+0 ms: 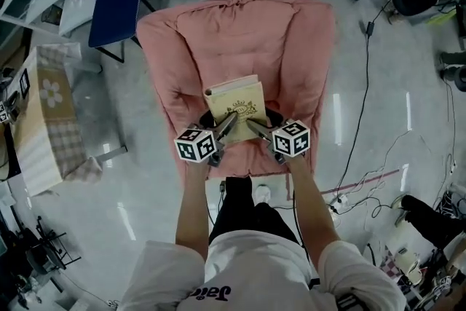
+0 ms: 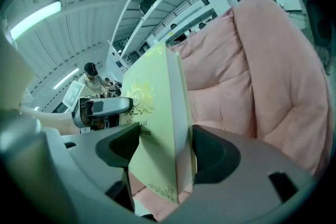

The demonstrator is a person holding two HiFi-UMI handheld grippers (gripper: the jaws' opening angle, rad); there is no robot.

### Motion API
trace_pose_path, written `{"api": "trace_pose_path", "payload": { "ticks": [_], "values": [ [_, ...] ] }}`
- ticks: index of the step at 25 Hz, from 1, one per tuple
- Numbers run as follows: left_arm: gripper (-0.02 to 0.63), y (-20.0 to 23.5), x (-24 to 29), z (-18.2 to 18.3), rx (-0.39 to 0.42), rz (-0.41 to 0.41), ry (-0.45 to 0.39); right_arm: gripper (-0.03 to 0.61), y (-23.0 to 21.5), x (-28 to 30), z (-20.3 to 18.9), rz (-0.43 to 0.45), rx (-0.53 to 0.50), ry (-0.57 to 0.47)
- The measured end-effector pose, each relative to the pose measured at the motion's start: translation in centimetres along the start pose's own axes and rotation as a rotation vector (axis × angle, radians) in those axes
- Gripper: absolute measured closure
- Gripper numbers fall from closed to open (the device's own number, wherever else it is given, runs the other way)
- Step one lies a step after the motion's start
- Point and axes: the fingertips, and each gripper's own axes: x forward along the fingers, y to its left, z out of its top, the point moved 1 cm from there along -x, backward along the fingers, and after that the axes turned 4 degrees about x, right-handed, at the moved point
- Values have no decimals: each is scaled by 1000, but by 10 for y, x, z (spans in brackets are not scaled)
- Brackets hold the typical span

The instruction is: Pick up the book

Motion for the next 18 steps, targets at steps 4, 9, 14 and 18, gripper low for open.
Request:
{"api": "trace_pose_path", "payload": {
  "ticks": [4, 9, 14, 18],
  "values": [
    [284, -34, -26, 20, 39, -14, -52, 258, 30, -31, 16, -5, -41, -54],
    [283, -83, -64, 43, 93, -26, -119, 258, 72, -77, 35, 1, -112, -127],
    [283, -136, -102, 67, 159, -34, -215, 258, 114, -125, 56, 12, -195, -208],
    [283, -183, -126, 90, 245, -69, -269, 258, 143, -168, 75, 2, -256, -281]
  ]
}}
